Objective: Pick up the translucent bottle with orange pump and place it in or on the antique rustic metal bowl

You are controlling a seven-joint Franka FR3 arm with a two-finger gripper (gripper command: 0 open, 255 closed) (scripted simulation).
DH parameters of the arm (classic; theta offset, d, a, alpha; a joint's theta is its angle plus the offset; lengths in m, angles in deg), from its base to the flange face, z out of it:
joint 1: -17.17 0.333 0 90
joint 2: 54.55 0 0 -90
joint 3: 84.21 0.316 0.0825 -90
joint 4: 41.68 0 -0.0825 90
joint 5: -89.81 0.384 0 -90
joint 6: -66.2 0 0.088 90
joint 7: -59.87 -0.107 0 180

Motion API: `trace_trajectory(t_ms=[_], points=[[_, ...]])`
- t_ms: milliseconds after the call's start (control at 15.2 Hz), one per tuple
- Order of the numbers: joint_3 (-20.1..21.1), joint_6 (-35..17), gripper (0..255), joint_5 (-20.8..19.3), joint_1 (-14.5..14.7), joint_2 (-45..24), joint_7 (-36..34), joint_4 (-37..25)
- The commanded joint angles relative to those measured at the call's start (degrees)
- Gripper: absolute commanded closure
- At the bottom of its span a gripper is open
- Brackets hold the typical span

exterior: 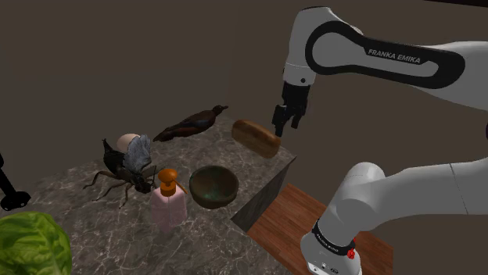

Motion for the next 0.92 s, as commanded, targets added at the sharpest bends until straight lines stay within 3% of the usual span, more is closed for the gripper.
trace_trajectory(t_ms=[0, 858], points=[[0.00, 0.00, 0, 0.00, 0.00, 0.00, 0.00, 0.00], [13.10, -12.28, 0, 8.22, 5.13, -18.62, -12.03, -5.82]])
